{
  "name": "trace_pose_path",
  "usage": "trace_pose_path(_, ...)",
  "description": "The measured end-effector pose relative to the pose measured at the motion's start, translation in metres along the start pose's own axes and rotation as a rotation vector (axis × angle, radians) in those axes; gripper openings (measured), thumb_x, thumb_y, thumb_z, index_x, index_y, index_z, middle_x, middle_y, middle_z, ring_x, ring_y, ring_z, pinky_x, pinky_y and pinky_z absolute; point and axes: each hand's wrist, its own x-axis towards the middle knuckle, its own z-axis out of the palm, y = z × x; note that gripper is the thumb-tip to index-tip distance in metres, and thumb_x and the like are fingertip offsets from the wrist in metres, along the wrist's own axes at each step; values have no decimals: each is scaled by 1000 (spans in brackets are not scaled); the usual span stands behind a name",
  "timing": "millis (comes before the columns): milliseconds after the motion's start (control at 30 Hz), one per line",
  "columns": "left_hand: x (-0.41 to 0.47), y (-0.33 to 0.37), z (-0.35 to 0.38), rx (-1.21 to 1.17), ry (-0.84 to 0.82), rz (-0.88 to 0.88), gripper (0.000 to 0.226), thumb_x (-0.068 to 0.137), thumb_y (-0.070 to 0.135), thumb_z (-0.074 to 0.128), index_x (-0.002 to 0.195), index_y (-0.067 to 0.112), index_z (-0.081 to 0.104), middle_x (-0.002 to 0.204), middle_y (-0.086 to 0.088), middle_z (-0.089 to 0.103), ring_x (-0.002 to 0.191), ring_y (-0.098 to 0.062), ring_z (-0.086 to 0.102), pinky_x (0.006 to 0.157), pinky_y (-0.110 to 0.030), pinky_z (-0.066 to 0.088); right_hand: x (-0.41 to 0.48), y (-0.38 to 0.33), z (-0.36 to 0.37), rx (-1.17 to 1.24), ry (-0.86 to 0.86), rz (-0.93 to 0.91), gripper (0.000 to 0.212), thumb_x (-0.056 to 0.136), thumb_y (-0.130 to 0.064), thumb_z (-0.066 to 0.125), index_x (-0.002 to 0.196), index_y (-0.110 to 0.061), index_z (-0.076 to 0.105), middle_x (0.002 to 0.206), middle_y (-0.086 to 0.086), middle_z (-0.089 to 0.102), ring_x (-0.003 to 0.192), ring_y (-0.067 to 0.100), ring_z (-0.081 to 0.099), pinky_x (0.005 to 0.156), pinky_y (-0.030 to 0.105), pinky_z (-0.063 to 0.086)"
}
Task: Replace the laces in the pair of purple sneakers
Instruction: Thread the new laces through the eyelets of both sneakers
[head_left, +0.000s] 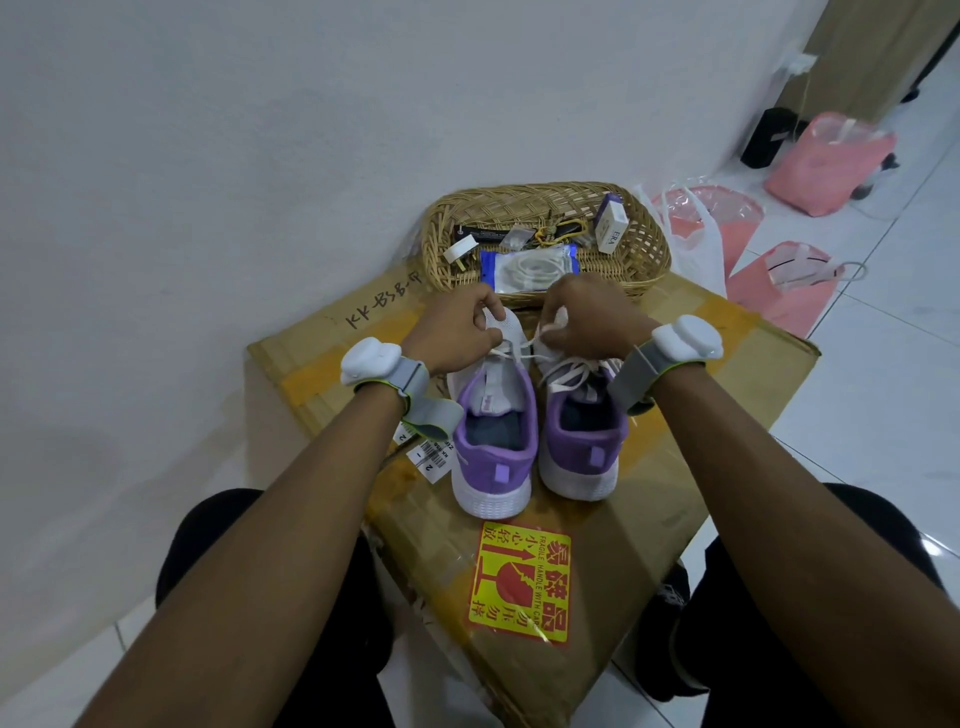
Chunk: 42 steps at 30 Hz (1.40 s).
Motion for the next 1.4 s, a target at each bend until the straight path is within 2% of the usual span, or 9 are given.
trace_pose_path(333,5,25,11,-179,66,71,15,89,24,72,90,9,73,83,2,66,66,7,54,62,-15,41,-4,-14,-30,761,309,9,8,94,-16,56,95,-8,56,74,3,61,65,15,55,63,27,44)
trace_pose_path(433,10,19,11,-139,325,-68,20,89,26,62,80,9,64,82,-3,64,74,-13,58,64,-28,42,-9,-13,-38,901,249,6,8,91,-11,61,84,-8,58,63,2,54,57,16,49,55,24,42)
trace_pose_path(533,10,8,10,-19,393,-194,14,89,23,61,97,13,59,104,-8,62,94,-27,58,72,-35,45,-13,-13,-44,990,155,-1,21,94,-19,63,77,-7,60,56,-5,47,51,13,41,47,19,36)
trace_pose_path(733,8,25,7,243,424,176,28,99,33,47,112,18,66,111,-10,59,103,-33,54,81,-45,48,-10,-16,-41,873,171,-23,31,98,-31,57,74,-14,66,57,-7,51,50,15,45,52,27,41)
trace_pose_path(933,7,-3,-7,384,233,-424,36,102,30,49,130,9,54,143,-17,40,129,-44,39,97,-56,45,-8,-9,-41,916,168,7,33,100,-31,54,78,-10,67,55,-7,45,47,11,38,48,22,37)
trace_pose_path(1033,7,7,0,351,243,-66,51,94,40,61,139,20,48,137,-13,42,124,-38,43,94,-49,45,-5,-11,-36,859,158,-5,34,99,-33,54,78,-13,70,59,-2,49,48,8,43,49,26,39)
trace_pose_path(1133,7,20,6,421,318,199,32,100,40,47,120,19,63,128,-7,52,116,-33,47,89,-49,46,-3,-14,-33,796,172,-30,35,99,-37,55,77,-14,71,62,7,52,50,13,45,48,26,40)
trace_pose_path(1300,4,0,-5,559,163,-406,34,99,23,49,132,15,55,143,-14,39,131,-41,37,99,-55,41,-7,-10,-40,898,184,3,35,100,-33,54,74,-14,68,56,-5,45,45,8,40,50,28,39)
trace_pose_path(1400,2,1,-9,451,41,-381,56,91,26,62,143,17,42,148,-16,34,134,-44,34,105,-57,40,-5,-10,-38,882,181,3,36,100,-34,53,76,-13,69,56,-6,46,45,7,41,51,28,40)
